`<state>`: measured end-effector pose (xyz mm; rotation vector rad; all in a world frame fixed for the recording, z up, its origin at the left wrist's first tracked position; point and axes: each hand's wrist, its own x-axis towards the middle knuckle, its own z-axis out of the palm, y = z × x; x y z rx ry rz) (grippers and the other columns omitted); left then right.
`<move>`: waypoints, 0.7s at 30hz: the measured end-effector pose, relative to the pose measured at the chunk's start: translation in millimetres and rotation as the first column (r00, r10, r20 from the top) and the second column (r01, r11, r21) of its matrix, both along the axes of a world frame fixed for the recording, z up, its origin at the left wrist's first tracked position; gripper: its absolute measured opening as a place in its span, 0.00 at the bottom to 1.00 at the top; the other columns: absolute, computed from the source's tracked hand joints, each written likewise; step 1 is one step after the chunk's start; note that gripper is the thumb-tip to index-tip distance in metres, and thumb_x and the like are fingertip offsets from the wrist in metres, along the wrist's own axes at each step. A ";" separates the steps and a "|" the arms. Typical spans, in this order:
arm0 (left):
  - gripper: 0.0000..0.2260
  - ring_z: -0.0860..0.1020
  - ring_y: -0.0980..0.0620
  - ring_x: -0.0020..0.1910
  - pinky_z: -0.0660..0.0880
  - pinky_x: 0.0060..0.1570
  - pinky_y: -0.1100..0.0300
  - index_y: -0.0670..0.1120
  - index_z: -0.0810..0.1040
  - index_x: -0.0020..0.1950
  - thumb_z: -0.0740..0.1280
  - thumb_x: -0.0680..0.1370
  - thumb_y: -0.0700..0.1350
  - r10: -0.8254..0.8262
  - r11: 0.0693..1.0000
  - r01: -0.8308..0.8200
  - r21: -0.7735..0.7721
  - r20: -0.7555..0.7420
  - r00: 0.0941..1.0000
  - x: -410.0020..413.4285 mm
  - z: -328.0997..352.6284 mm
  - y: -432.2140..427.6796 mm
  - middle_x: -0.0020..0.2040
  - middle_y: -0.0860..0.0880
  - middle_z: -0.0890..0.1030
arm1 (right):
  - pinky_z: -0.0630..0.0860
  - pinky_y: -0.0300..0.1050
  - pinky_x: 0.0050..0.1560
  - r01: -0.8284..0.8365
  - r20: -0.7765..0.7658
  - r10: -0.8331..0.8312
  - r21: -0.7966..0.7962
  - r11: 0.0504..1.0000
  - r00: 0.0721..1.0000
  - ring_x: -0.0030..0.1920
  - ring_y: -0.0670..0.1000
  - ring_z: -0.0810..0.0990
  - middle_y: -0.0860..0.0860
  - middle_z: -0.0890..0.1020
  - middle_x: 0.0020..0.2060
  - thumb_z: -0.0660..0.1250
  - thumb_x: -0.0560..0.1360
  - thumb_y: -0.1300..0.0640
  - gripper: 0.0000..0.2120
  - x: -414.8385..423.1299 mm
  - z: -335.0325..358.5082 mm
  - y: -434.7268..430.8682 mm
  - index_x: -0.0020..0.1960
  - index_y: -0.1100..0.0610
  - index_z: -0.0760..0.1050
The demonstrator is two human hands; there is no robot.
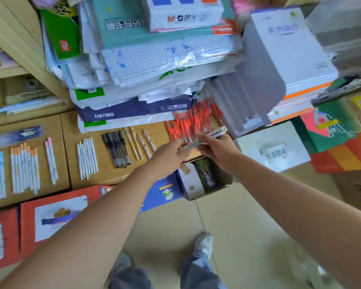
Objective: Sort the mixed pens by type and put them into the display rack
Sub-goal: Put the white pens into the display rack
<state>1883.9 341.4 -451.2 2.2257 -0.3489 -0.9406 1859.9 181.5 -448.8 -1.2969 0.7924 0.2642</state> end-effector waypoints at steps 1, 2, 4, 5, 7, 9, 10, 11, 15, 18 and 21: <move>0.13 0.76 0.46 0.39 0.67 0.35 0.55 0.47 0.71 0.61 0.57 0.82 0.53 -0.003 1.000 0.003 0.002 0.013 1.000 1.8 5.4 -21.3 0.45 0.44 0.78 | 0.74 0.34 0.26 0.008 0.020 -0.008 -0.002 1.000 1.000 0.23 0.46 0.75 0.51 0.78 0.24 0.70 0.74 0.63 0.09 1.7 5.4 -20.3 0.36 0.61 0.74; 0.13 0.75 0.47 0.40 0.67 0.36 0.54 0.47 0.71 0.61 0.58 0.81 0.53 -0.002 1.000 0.002 0.004 0.030 1.000 3.7 10.5 -41.8 0.45 0.45 0.78 | 0.73 0.34 0.26 0.016 0.039 -0.015 -0.007 1.000 0.999 0.23 0.46 0.75 0.51 0.78 0.24 0.70 0.74 0.63 0.10 3.5 10.1 -40.3 0.36 0.61 0.74; 0.14 0.75 0.48 0.41 0.68 0.37 0.54 0.46 0.72 0.60 0.59 0.81 0.54 -0.003 1.000 0.003 -0.001 0.088 0.996 9.5 19.6 -80.8 0.46 0.47 0.77 | 0.72 0.34 0.25 0.034 0.076 -0.032 -0.027 0.999 0.997 0.23 0.46 0.75 0.51 0.78 0.24 0.70 0.74 0.62 0.10 8.3 20.0 -80.3 0.36 0.60 0.74; 0.13 0.74 0.50 0.39 0.68 0.35 0.55 0.46 0.72 0.58 0.59 0.81 0.54 -0.005 1.000 0.006 -0.009 0.120 0.993 12.9 24.0 -99.0 0.46 0.48 0.76 | 0.72 0.34 0.24 0.046 0.094 -0.043 -0.035 0.998 0.995 0.23 0.46 0.76 0.51 0.78 0.24 0.70 0.75 0.62 0.10 11.0 24.5 -99.1 0.36 0.60 0.74; 0.14 0.73 0.52 0.40 0.70 0.38 0.56 0.47 0.70 0.62 0.60 0.80 0.53 -0.014 1.000 0.019 -0.025 0.157 0.987 20.5 34.6 -132.1 0.50 0.48 0.75 | 0.72 0.36 0.24 0.083 0.118 -0.079 -0.033 0.996 0.990 0.23 0.47 0.75 0.52 0.78 0.24 0.69 0.75 0.62 0.09 16.2 32.5 -133.3 0.37 0.61 0.74; 0.18 0.73 0.49 0.57 0.70 0.57 0.54 0.47 0.67 0.70 0.60 0.80 0.50 -0.045 0.998 0.054 -0.032 0.244 0.969 31.0 44.0 -162.5 0.63 0.46 0.72 | 0.72 0.36 0.24 0.136 0.128 -0.131 -0.027 0.990 0.983 0.22 0.47 0.75 0.52 0.77 0.23 0.68 0.76 0.63 0.09 21.3 40.9 -164.5 0.38 0.62 0.74; 0.19 0.69 0.48 0.65 0.65 0.65 0.54 0.46 0.66 0.71 0.60 0.80 0.47 -0.051 0.996 0.069 -0.047 0.310 0.949 37.2 49.5 -177.1 0.68 0.45 0.69 | 0.73 0.35 0.24 0.162 0.132 -0.157 -0.029 0.986 0.979 0.22 0.46 0.75 0.52 0.77 0.23 0.68 0.76 0.62 0.09 24.1 44.8 -179.7 0.38 0.62 0.74; 0.19 0.65 0.47 0.69 0.62 0.69 0.54 0.46 0.66 0.72 0.60 0.80 0.44 -0.056 0.994 0.086 -0.069 0.359 0.932 44.0 55.9 -191.6 0.70 0.46 0.67 | 0.73 0.35 0.25 0.184 0.134 -0.178 -0.035 0.982 0.975 0.22 0.46 0.75 0.53 0.77 0.24 0.68 0.76 0.62 0.08 26.7 49.0 -194.7 0.39 0.63 0.75; 0.20 0.59 0.51 0.74 0.54 0.73 0.57 0.47 0.66 0.73 0.54 0.81 0.40 -0.158 0.979 0.197 -0.046 0.438 0.885 71.0 77.8 -246.2 0.75 0.50 0.64 | 0.74 0.35 0.26 0.254 0.125 -0.244 -0.067 0.965 0.962 0.23 0.46 0.75 0.52 0.77 0.26 0.68 0.76 0.61 0.09 36.8 61.9 -248.4 0.38 0.62 0.75; 0.20 0.54 0.52 0.76 0.52 0.74 0.56 0.49 0.62 0.75 0.52 0.82 0.42 -0.273 0.961 0.267 0.069 0.377 0.885 89.1 82.6 -281.8 0.77 0.52 0.59 | 0.73 0.35 0.25 0.284 0.124 -0.271 -0.094 0.954 0.954 0.22 0.45 0.74 0.50 0.77 0.23 0.68 0.76 0.62 0.09 45.7 74.2 -283.7 0.37 0.61 0.74; 0.22 0.53 0.48 0.77 0.56 0.72 0.54 0.48 0.59 0.77 0.54 0.82 0.44 -0.460 0.875 0.376 0.304 0.285 0.841 107.3 81.2 -309.5 0.79 0.50 0.54 | 0.73 0.35 0.25 0.313 0.155 -0.295 -0.110 0.943 0.943 0.21 0.45 0.74 0.50 0.77 0.23 0.67 0.76 0.62 0.08 57.3 85.6 -318.8 0.39 0.61 0.75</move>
